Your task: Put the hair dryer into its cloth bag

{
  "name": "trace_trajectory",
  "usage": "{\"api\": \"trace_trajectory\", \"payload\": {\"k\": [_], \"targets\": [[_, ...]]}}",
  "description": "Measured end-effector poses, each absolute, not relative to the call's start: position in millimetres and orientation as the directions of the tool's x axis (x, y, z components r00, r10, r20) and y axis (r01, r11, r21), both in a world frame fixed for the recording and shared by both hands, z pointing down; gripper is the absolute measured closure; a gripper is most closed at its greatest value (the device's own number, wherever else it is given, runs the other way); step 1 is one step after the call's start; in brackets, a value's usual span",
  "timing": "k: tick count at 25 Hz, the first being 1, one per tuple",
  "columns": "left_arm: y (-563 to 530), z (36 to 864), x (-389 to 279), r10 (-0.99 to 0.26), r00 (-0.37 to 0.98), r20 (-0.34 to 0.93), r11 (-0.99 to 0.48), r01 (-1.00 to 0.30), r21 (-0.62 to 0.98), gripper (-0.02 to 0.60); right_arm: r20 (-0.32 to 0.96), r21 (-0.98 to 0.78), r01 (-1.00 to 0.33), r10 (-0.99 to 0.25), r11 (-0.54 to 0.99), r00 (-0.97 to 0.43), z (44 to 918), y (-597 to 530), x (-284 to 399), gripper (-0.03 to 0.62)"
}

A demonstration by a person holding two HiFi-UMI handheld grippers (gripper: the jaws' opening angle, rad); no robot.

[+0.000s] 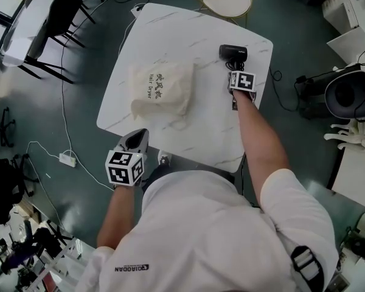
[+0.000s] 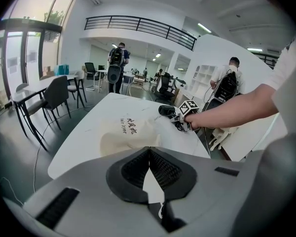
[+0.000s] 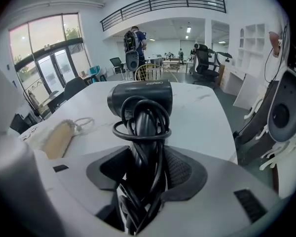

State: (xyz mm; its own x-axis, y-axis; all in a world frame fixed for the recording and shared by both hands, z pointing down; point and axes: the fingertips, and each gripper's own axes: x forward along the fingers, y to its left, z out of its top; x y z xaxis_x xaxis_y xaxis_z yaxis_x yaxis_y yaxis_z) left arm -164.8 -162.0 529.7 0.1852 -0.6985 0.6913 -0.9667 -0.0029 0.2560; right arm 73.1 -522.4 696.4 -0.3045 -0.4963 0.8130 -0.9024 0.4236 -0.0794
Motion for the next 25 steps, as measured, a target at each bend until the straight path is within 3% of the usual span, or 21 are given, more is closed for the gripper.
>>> {"api": "trace_trajectory", "payload": {"k": [14,25], "targets": [[-156,524,-150,-0.703,0.227,0.674,-0.068,-0.965,0.253,0.553,0.848,-0.142,-0.881,-0.403,0.452,-0.344,692,-500,97,0.379],[-178,515,-136,-0.699,0.321,0.639,-0.211,-0.946,0.245,0.553,0.708,-0.398,-0.840,-0.459,0.369,-0.537,645,-428,115,0.379]]}}
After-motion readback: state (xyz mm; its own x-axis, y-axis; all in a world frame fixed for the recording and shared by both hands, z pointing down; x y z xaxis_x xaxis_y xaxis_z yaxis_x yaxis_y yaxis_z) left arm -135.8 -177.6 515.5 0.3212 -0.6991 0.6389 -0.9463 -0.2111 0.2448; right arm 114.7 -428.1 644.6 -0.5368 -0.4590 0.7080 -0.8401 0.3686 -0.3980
